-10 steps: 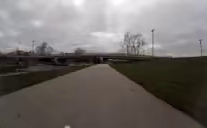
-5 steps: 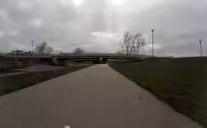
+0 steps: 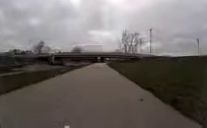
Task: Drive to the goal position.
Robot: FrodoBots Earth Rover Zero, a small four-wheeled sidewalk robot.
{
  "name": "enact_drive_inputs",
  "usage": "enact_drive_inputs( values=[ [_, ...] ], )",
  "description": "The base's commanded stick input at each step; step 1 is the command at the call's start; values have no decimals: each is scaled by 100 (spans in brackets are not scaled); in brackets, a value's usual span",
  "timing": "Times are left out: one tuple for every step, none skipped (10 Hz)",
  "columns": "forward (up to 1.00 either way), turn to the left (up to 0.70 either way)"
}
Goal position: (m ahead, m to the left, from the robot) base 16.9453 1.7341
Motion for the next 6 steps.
enact_drive_inputs(
  values=[
    [100,0],
    [100,0],
    [100,0],
    [100,0],
    [100,0],
    [100,0]
  ],
)
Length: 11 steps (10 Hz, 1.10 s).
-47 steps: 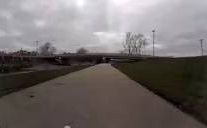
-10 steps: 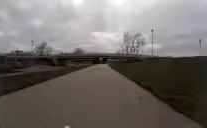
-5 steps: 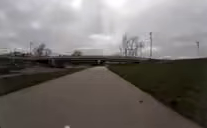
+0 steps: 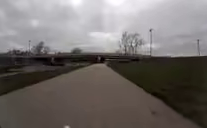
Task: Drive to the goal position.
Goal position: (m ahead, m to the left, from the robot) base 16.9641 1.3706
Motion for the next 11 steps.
enact_drive_inputs(
  values=[
    [100,0],
    [100,0],
    [100,0],
    [100,0],
    [100,0],
    [100,0],
    [100,0],
    [100,0],
    [100,0],
    [100,0],
    [100,0]
  ],
)
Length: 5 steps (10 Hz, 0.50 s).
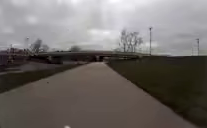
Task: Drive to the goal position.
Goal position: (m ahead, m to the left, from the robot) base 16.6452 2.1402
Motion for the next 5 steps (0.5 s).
enact_drive_inputs(
  values=[
    [100,0],
    [100,0],
    [100,0],
    [100,0],
    [100,0]
  ],
)
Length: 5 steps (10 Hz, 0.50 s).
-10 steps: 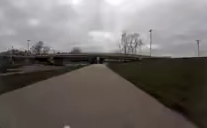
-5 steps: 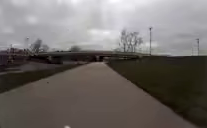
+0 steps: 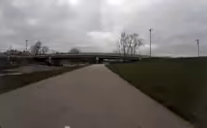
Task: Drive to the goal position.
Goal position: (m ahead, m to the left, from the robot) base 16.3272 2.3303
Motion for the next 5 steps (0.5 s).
enact_drive_inputs(
  values=[
    [100,0],
    [100,0],
    [100,0],
    [100,0],
    [100,0]
  ],
)
